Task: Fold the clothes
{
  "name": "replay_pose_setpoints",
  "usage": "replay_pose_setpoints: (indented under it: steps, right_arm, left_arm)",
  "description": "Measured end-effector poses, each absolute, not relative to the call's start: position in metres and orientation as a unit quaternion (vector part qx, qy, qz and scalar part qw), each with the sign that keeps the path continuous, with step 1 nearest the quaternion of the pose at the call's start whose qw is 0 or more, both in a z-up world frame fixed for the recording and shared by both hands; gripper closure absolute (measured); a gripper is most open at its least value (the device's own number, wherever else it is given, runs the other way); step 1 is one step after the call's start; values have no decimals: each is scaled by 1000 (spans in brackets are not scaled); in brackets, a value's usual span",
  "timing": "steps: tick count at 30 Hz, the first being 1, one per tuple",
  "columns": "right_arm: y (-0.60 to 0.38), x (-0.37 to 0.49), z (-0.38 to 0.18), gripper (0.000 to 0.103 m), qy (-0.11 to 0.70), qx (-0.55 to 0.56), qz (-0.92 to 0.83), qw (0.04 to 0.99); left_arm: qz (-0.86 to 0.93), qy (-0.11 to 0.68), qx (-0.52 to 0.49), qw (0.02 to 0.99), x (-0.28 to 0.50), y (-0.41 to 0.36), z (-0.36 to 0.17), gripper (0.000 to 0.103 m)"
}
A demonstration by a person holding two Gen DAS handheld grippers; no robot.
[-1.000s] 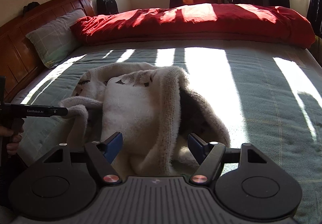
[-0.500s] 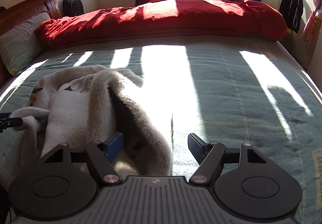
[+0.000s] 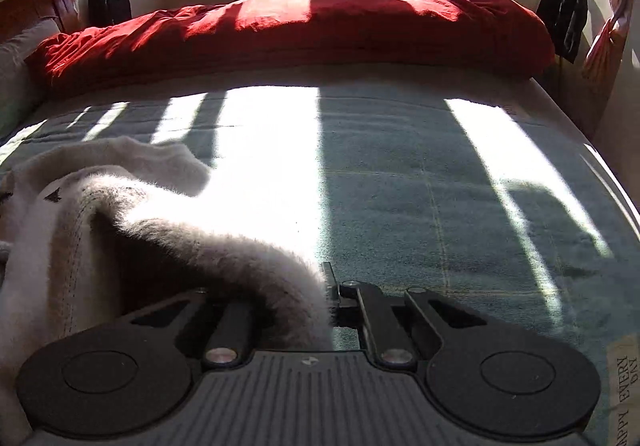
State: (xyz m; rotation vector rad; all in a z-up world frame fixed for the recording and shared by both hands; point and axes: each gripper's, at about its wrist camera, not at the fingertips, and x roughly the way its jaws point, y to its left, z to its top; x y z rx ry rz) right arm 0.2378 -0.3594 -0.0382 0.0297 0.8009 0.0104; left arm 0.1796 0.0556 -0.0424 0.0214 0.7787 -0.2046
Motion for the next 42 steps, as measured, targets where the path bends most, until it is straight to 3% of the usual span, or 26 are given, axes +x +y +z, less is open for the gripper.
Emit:
replay_pose_setpoints:
  steps: [9,14,20,26,34,42]
  right_arm:
    - [-392,262,1,92,342,-58,-76,935]
    - [-418,272,-16,90,378,-36,-118,917]
    - [-410,244,-20,78,393,-33,-107,913]
    - [-388,215,8,57,378,-28,-65,923]
    - [-339,201,43,55,360,-28,9,933]
    - [-278,193,40,51,370,-57,91,923]
  left_arm:
    - [-108,374,22,921,172,57,-40,28]
    - [-106,380,17,919,172,61,-44,28]
    - [-101,393,11,914,173,65,-53,28]
    - [-107,399,19,910,167,63,-59,28]
    - [-113,401,30,909,150,68,-63,28]
    - [-111,410,35,905,137,78,-69,28]
